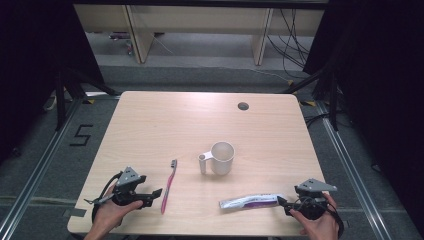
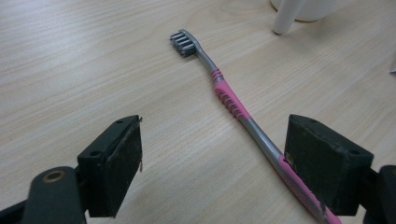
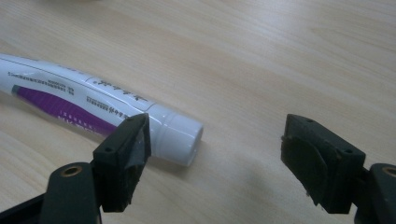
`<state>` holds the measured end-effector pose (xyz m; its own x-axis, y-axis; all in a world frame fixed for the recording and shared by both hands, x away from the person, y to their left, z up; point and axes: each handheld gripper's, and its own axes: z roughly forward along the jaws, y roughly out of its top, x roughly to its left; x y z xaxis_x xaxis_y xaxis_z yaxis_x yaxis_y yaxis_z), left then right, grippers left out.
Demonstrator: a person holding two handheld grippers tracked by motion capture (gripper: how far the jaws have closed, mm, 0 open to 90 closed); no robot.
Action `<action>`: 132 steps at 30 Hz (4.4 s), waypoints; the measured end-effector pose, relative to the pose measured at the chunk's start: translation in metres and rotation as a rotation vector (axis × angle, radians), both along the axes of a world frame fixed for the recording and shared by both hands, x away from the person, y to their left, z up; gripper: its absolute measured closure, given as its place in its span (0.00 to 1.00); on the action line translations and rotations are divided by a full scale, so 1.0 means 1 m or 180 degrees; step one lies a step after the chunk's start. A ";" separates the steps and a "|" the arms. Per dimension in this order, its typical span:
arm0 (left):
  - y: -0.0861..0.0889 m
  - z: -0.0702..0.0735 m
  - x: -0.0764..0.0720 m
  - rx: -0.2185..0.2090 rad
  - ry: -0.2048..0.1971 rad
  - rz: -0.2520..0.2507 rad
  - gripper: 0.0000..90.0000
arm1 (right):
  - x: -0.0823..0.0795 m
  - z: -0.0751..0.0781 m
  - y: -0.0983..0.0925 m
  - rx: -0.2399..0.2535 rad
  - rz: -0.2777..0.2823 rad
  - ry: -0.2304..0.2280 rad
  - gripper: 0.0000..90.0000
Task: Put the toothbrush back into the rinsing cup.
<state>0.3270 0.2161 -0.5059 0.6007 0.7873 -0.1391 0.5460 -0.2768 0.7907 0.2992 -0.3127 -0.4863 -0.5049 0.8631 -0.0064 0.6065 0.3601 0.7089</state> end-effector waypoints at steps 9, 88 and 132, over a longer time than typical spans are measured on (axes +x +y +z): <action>0.002 0.000 0.001 0.0076 0.0014 -0.0042 0.21 | -0.001 0.001 0.001 -0.0029 -0.0051 0.0027 0.29; -0.038 0.012 0.032 0.0745 0.0388 -0.0376 0.53 | 0.000 -0.002 0.002 0.0051 -0.0062 0.0090 0.31; -0.065 0.024 0.060 0.1784 0.0957 -0.0894 0.90 | 0.001 -0.001 0.003 0.0072 0.0043 0.0123 0.32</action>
<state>0.3873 0.1509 -0.4823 0.7912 0.6095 0.0507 0.5669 -0.7620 0.3129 0.3003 -0.3093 -0.4875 -0.5162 0.8559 0.0327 0.6287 0.3527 0.6931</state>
